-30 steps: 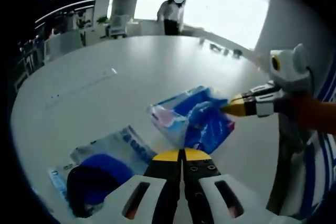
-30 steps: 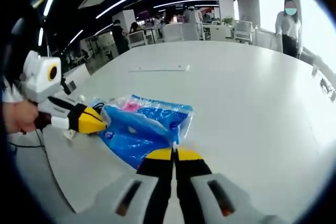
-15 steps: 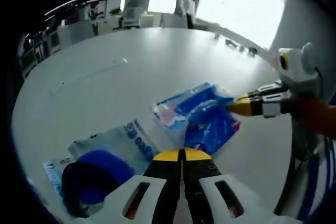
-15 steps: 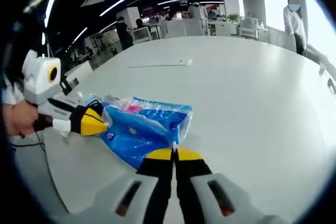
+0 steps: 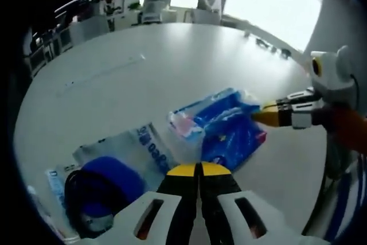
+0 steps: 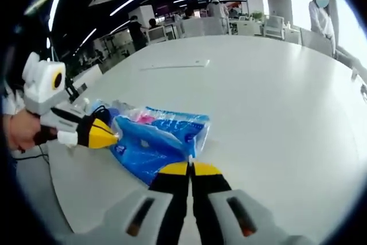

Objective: Arrange the tabletop items into an orderly group along one side of the table until the central work area is clear of visible clutter.

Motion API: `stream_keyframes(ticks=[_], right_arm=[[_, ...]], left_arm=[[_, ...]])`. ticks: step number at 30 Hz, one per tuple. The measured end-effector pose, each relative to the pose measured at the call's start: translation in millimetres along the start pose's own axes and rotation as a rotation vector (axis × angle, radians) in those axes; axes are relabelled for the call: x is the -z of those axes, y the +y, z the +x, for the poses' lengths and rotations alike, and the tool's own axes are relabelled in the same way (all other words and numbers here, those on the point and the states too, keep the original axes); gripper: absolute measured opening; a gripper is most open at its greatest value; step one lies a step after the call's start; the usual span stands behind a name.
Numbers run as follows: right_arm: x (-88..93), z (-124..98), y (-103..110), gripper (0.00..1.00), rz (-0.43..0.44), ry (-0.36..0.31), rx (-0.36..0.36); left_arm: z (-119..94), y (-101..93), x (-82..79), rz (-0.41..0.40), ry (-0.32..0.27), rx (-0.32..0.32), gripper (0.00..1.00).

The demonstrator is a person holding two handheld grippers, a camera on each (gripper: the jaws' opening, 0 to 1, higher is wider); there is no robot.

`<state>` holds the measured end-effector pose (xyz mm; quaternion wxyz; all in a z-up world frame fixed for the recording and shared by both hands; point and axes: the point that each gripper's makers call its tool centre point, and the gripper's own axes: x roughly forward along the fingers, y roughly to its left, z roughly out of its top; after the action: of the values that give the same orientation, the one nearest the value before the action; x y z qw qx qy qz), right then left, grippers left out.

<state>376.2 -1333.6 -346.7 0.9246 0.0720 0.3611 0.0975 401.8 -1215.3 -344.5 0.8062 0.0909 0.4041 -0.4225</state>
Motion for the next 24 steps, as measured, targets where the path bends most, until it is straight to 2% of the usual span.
stream_keyframes(ticks=[24], right_arm=[[9.7, 4.5, -7.4, 0.00, 0.009, 0.031, 0.001]], left_arm=[[9.6, -3.3, 9.0, -0.049, 0.075, -0.027, 0.00]])
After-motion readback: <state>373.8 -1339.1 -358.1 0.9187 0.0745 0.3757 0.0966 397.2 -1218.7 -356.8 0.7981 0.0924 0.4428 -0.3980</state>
